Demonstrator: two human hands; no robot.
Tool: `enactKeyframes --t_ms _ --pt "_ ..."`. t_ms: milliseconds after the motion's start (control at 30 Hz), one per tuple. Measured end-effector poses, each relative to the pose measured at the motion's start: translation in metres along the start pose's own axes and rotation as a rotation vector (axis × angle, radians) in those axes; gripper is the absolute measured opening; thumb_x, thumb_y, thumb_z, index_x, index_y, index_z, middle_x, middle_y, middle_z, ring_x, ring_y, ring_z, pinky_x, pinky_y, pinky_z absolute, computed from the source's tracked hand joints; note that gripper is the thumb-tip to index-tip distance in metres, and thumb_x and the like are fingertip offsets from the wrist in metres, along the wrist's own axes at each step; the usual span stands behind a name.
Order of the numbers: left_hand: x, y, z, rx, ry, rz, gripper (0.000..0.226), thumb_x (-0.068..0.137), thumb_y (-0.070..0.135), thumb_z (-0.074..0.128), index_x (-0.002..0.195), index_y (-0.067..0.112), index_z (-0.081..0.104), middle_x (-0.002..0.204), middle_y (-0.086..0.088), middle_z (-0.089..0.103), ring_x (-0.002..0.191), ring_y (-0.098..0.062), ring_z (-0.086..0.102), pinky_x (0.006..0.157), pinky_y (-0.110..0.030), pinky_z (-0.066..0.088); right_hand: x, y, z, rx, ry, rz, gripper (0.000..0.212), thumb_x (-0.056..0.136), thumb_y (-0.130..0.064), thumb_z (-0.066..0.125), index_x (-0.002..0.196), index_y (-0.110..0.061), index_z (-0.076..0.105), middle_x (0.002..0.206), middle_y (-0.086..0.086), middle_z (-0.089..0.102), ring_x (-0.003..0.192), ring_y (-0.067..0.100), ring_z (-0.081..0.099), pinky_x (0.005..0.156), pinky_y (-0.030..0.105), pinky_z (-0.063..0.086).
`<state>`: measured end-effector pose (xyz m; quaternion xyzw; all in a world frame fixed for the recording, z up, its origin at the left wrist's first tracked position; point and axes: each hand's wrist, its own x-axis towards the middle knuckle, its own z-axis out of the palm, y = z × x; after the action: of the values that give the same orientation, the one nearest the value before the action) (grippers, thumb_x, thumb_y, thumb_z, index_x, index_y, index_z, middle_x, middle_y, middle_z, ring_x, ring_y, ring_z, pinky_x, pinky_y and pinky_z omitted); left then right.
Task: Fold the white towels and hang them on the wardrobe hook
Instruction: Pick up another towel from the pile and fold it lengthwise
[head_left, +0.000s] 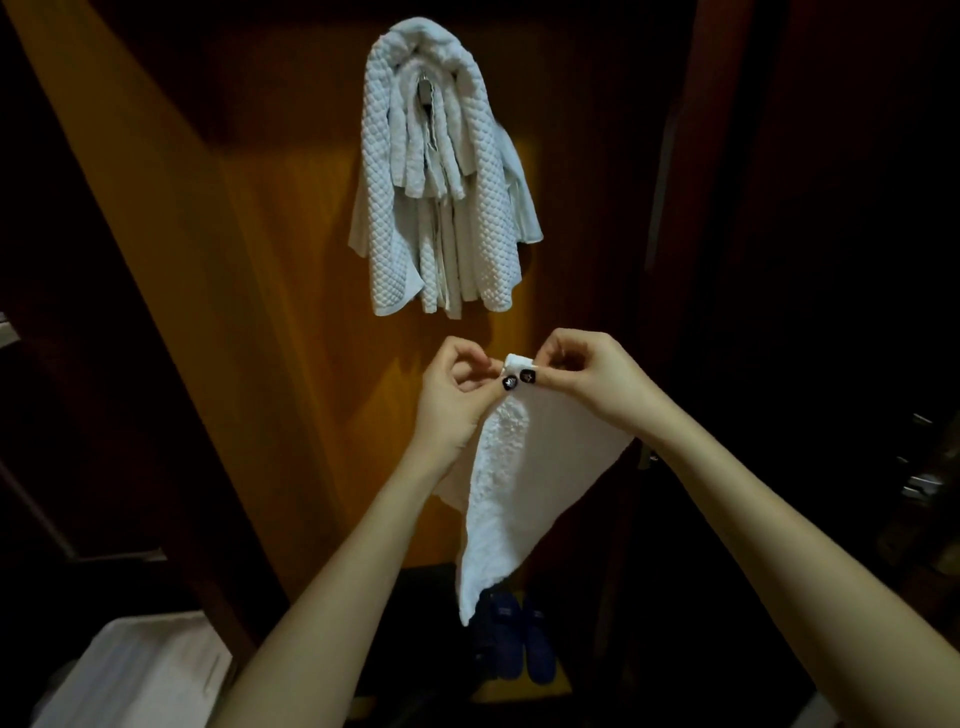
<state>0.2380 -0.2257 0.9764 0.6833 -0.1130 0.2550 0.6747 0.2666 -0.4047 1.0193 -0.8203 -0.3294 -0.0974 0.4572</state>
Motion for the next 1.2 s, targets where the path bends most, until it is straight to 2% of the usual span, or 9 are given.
enactKeyframes --t_ms 133,233,367,433,567,733,900,1067,1200 --pt "0.011 -0.005 -0.011 -0.099 0.098 -0.056 0.041 0.078 -0.006 0.070 0.064 0.029 0.056 0.086 -0.007 0.067 0.088 -0.019 0.066 0.079 -0.038 0.054 -0.011 0.021 -0.018 -0.202 -0.112 0.130 0.038 0.079 -0.045 0.072 0.067 -0.010 0.062 0.061 -0.004 0.048 0.055 0.004 0.040 0.056 0.031 0.032" --pt "0.017 -0.007 -0.024 -0.084 0.119 -0.080 0.039 0.078 -0.008 0.069 0.064 0.028 0.064 0.077 0.004 0.065 0.080 -0.015 0.062 0.070 -0.031 0.052 -0.024 0.031 -0.025 -0.115 -0.067 0.183 0.029 0.080 -0.041 0.073 0.065 -0.017 0.065 0.060 -0.005 0.057 0.055 0.008 0.049 0.055 0.030 0.037" --pt "0.015 -0.009 -0.026 -0.080 0.081 -0.115 0.048 0.082 -0.015 0.056 0.061 0.026 0.072 0.066 0.011 0.066 0.057 -0.001 0.055 0.051 -0.015 0.043 -0.024 0.025 -0.025 0.122 0.137 0.077 0.014 0.082 -0.024 0.075 0.072 -0.026 0.066 0.071 -0.010 0.069 0.067 0.004 0.065 0.060 0.020 0.050" --pt "0.014 -0.008 -0.024 -0.119 0.077 -0.121 0.048 0.084 -0.014 0.055 0.065 0.025 0.076 0.069 0.010 0.070 0.062 -0.001 0.062 0.054 -0.014 0.047 -0.019 0.022 -0.025 0.201 0.233 0.015 0.009 0.084 -0.018 0.074 0.080 -0.022 0.066 0.077 -0.007 0.069 0.074 0.009 0.066 0.065 0.025 0.052" --pt "0.013 -0.003 -0.021 -0.152 0.074 -0.067 0.044 0.087 -0.010 0.056 0.077 0.027 0.079 0.082 0.006 0.074 0.079 -0.007 0.069 0.066 -0.016 0.052 -0.015 0.013 -0.025 0.235 0.341 -0.115 0.018 0.090 -0.019 0.066 0.097 -0.035 0.071 0.095 -0.014 0.071 0.092 0.007 0.066 0.076 0.020 0.051" --pt "0.015 0.007 -0.014 -0.146 0.064 0.003 0.031 0.088 0.001 0.063 0.088 0.028 0.077 0.094 0.008 0.074 0.090 -0.010 0.069 0.070 -0.019 0.053 -0.014 0.011 -0.025 0.359 0.392 -0.051 0.026 0.091 -0.012 0.065 0.113 -0.027 0.066 0.080 -0.016 0.071 0.083 0.002 0.068 0.071 0.015 0.050" --pt "0.013 0.010 -0.008 -0.038 0.010 0.073 0.025 0.083 -0.003 0.068 0.096 0.019 0.068 0.089 0.016 0.072 0.080 0.001 0.068 0.066 -0.013 0.051 -0.011 0.011 -0.033 0.297 0.464 0.070 0.003 0.086 -0.018 0.071 0.088 -0.020 0.070 0.074 -0.005 0.073 0.073 0.007 0.071 0.063 0.017 0.052" --pt "0.009 0.008 0.000 0.050 0.069 0.019 0.026 0.085 -0.002 0.066 0.096 0.021 0.070 0.095 0.011 0.069 0.087 0.004 0.066 0.070 -0.011 0.049 -0.010 0.017 -0.025 -0.007 0.487 0.146 0.017 0.085 -0.027 0.068 0.080 -0.015 0.058 0.065 -0.003 0.058 0.054 0.003 0.047 0.048 0.017 0.035" --pt "-0.003 0.002 0.006 0.264 0.105 0.082 0.027 0.088 -0.002 0.060 0.100 0.019 0.072 0.096 0.011 0.066 0.092 0.004 0.061 0.077 -0.009 0.047 -0.023 0.021 -0.016 -0.103 0.487 0.145 0.015 0.085 -0.027 0.063 0.076 -0.021 0.052 0.059 0.000 0.053 0.051 0.012 0.045 0.048 0.029 0.034"
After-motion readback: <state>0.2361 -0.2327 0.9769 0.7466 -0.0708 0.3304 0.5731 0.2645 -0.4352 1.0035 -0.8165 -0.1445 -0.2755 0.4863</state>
